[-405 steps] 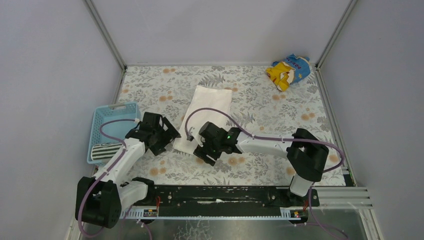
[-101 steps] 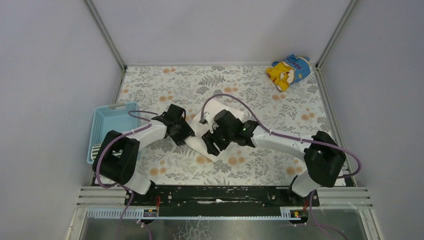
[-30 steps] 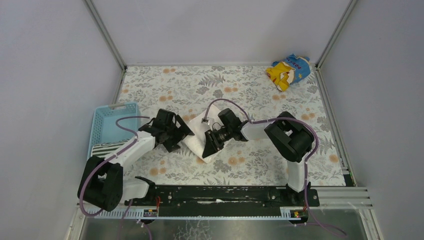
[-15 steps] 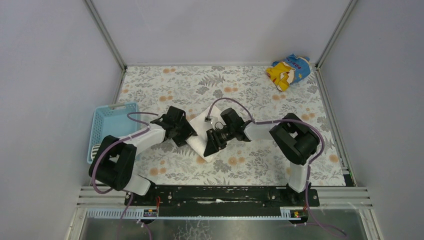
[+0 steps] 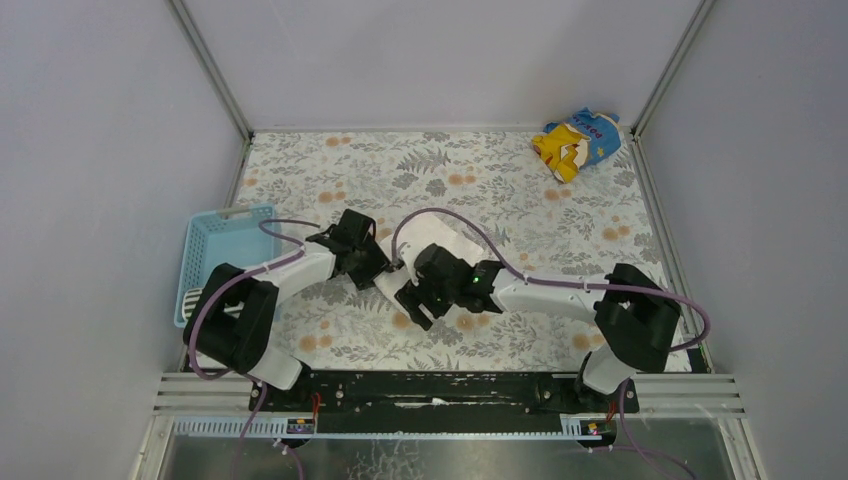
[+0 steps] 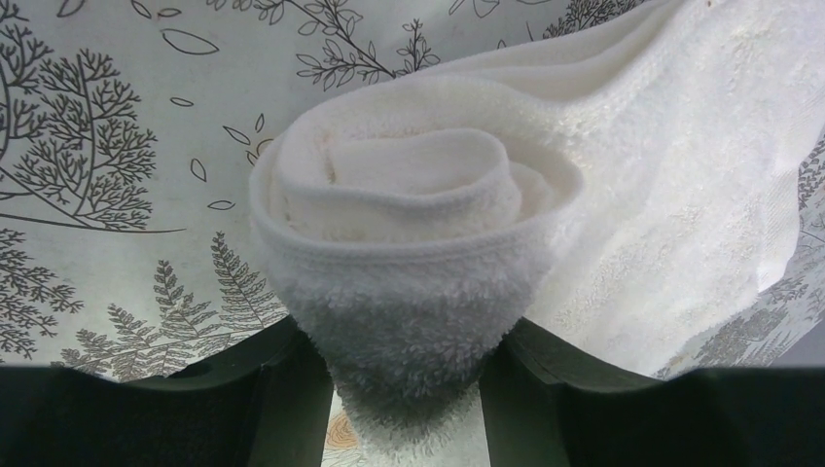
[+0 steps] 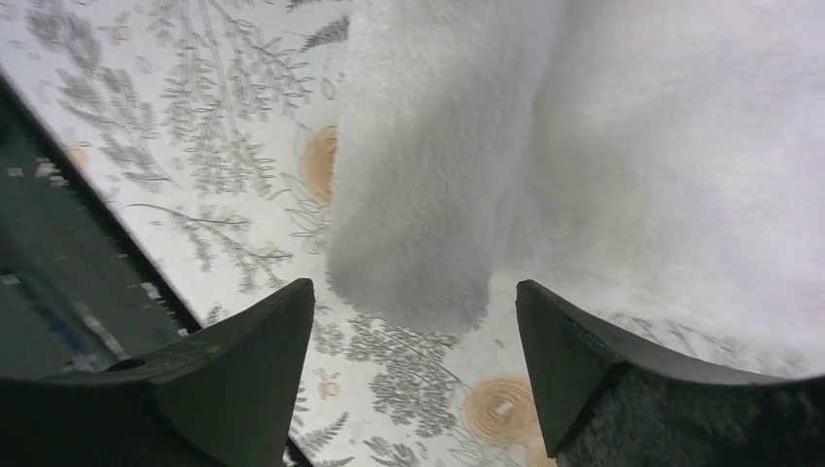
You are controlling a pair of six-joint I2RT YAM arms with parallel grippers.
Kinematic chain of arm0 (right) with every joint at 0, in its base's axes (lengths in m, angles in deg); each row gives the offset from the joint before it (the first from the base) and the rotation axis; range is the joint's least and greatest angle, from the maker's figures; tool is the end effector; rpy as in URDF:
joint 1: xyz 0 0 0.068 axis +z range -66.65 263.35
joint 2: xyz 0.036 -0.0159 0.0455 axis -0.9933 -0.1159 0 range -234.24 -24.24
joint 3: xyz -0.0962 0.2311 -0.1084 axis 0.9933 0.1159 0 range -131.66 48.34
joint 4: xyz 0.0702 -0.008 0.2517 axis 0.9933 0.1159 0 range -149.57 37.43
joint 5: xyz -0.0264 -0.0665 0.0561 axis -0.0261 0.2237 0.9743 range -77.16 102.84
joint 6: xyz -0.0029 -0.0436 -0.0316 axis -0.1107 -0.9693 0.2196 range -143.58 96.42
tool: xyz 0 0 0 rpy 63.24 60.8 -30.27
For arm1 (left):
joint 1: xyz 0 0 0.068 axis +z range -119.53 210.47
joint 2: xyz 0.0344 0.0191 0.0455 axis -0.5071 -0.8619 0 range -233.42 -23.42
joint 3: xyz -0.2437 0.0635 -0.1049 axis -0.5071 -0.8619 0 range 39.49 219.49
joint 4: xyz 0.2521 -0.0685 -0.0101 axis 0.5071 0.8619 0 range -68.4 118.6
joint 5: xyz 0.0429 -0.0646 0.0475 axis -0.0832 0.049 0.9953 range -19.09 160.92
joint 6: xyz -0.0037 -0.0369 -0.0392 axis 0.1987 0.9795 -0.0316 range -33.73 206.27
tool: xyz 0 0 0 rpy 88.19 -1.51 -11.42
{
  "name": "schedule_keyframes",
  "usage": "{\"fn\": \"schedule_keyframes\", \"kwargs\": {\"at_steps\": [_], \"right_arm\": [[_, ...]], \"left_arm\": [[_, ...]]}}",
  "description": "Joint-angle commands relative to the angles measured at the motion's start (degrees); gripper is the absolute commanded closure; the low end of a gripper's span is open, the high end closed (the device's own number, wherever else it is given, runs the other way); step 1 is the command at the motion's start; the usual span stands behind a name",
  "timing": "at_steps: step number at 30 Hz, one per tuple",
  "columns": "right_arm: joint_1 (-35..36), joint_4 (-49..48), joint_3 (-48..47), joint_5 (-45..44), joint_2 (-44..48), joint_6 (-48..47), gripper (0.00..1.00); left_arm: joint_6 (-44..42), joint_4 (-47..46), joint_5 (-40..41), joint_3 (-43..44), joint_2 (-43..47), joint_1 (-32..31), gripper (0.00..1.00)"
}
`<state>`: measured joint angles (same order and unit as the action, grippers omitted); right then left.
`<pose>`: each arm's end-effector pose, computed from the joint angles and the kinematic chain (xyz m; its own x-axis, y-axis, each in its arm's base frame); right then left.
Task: Roll the towels
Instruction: Roll the towel at the center of the board.
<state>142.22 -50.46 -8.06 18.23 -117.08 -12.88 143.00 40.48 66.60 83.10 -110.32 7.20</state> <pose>0.1741 0.2949 0.2018 -0.5271 -0.5153 -0.6758 -0.8024 0.5638 0.1959 0.2528 -0.1117 0.1560 -0.8020 -0.5626 -0.2006 -0.4453 0.7870 -0.4270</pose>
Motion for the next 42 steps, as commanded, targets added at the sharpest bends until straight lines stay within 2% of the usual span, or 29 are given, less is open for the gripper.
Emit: {"fn": "schedule_keyframes", "kwargs": {"at_steps": [1,6,12,20,29,31,37,40,42], "right_arm": [[5.78,2.83,-3.19,-22.87,3.78,-6.08,0.17],[13.12,-2.83,-3.25,-30.56,4.21,-10.54,0.16],[17.26,-5.33,-4.81,-32.36,-1.62,-13.96,0.17],[18.89,-3.56,-5.56,-39.72,-11.2,-14.95,0.2],[18.82,-0.25,-5.67,-46.55,-15.75,-13.7,0.3],[18.82,0.59,-6.33,-46.43,-17.09,-13.41,0.36],[18.82,1.72,-6.96,-40.94,-16.06,-12.37,0.75],[18.44,-0.62,-5.82,-28.85,-11.84,-11.08,0.93],[17.39,-1.79,-5.76,-19.11,-9.89,-9.14,0.98]], "left_arm": [[-1.71,3.31,5.02,0.62,-2.33,-0.79,0.52],[-1.46,3.45,4.33,1.14,-3.06,-1.05,0.51],[-1.53,3.47,3.85,1.63,-3.34,-1.17,0.5],[-1.53,3.3,3.56,1.79,-3.8,-1.17,0.5],[-1.62,3.44,3.97,1.44,-2.94,-1.22,0.49],[-1.62,3.77,4.14,1.35,-2.93,-1.17,0.49],[-1.71,5.65,5.71,1.25,-0.21,-1.1,0.47],[-1.61,7.72,7.27,0.98,3.34,-1.05,0.39],[-1.43,9.17,8.35,0.24,6.36,-0.79,0.34]]}}
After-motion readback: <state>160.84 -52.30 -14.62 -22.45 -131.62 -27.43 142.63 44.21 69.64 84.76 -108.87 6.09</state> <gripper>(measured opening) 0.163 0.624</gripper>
